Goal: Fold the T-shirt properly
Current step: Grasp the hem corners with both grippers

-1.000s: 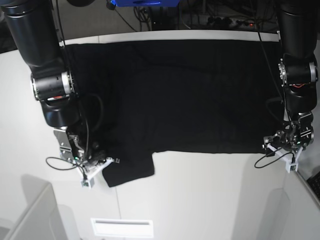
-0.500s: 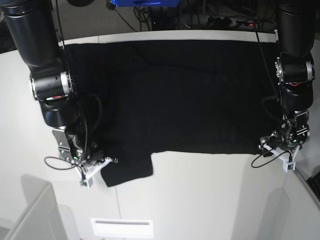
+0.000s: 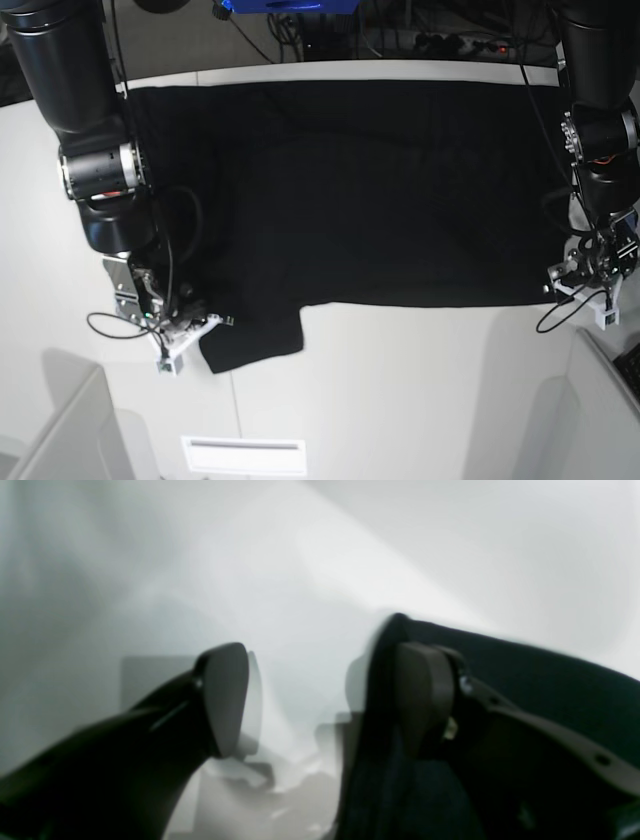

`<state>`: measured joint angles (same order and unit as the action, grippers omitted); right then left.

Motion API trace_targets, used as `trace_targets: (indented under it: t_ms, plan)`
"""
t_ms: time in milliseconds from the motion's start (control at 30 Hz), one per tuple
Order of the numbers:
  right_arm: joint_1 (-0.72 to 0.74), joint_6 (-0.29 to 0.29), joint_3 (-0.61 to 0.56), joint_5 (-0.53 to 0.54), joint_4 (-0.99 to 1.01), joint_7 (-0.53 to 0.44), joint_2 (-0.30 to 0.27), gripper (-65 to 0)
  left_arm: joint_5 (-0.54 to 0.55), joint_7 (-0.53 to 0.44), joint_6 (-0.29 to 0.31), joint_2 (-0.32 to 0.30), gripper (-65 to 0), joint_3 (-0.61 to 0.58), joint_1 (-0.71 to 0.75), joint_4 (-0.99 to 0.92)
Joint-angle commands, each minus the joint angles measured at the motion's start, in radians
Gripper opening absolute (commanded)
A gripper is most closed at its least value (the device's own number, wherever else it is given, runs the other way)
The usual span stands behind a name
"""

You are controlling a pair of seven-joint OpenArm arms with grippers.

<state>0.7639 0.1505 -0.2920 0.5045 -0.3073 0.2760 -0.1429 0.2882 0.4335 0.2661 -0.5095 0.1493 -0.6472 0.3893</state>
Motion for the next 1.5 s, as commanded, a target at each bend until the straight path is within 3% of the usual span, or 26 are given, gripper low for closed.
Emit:
trace_targets:
  t_ms: [0,400,733,967,1467]
  plan:
    - [0.03,-0.001,0.003,0.0,-0.01,0.001,-0.007,-65.0,0.006,-0.019,0.003,-0.015,-21.4,0.002,-0.03,0.013]
    - [0.03,-0.001,0.001,0.0,-0.01,0.001,-0.007,-65.0,0.016,-0.011,0.005,-0.011,-21.4,0.008,-0.036,0.107]
    - [0.03,-0.001,0.001,0.0,-0.01,0.001,-0.007,-65.0,0.004,-0.019,0.005,-0.008,-21.4,0.0,-0.059,-0.008]
    - [0.03,-0.001,0.003,0.0,-0.01,0.001,-0.002,-65.0,0.013,-0.02,0.005,0.005,-21.4,-0.099,-0.058,-0.016]
    - [0.029,-0.001,0.003,0.0,-0.01,0.001,-0.007,-65.0,0.015,-0.049,0.003,0.033,-24.2,-0.099,-0.007,-0.016]
